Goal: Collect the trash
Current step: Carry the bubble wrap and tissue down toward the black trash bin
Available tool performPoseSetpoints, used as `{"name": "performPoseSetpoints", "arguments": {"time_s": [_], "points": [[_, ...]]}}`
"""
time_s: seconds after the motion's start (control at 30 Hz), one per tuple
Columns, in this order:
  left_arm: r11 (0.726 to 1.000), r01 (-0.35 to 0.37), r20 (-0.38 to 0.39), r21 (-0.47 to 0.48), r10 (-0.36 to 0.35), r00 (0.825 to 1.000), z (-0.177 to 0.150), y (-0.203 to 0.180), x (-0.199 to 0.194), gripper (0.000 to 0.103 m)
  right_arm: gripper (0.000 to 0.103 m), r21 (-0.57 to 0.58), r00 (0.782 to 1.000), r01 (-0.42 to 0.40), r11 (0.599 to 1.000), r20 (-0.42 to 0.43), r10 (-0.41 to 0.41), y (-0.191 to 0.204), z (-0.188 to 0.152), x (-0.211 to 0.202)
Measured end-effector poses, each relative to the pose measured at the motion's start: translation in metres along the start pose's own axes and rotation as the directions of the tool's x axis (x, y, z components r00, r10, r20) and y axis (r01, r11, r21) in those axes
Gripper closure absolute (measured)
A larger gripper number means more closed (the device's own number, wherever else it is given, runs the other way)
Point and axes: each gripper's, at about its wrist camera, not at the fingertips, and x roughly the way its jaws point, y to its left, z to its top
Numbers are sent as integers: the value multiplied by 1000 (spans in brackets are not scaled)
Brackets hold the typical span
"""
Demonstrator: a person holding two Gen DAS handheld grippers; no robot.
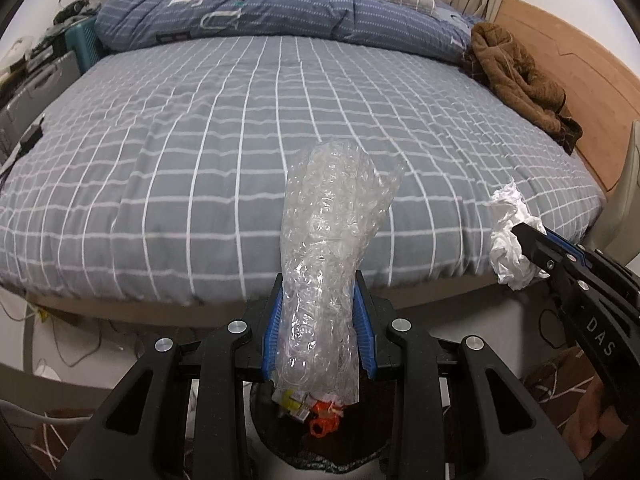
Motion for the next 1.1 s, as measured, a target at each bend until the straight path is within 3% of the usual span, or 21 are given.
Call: {"name": "performPoseSetpoints", "arguments": {"time_s": [0.4,0.7,1.1], "points": [[999,-25,-77,-35,22,997,-48,17,5,72,92,35,993,-6,999,-120,10,10,-51,15],[998,-30,-165,-62,19,986,-80,38,46,72,92,24,968,5,1000,-250,1,12,-88,60],[995,-79,-247,-68,60,967,-108,63,68,72,90,-17,928,-14,1000,-373,6,32,-120,102]]}}
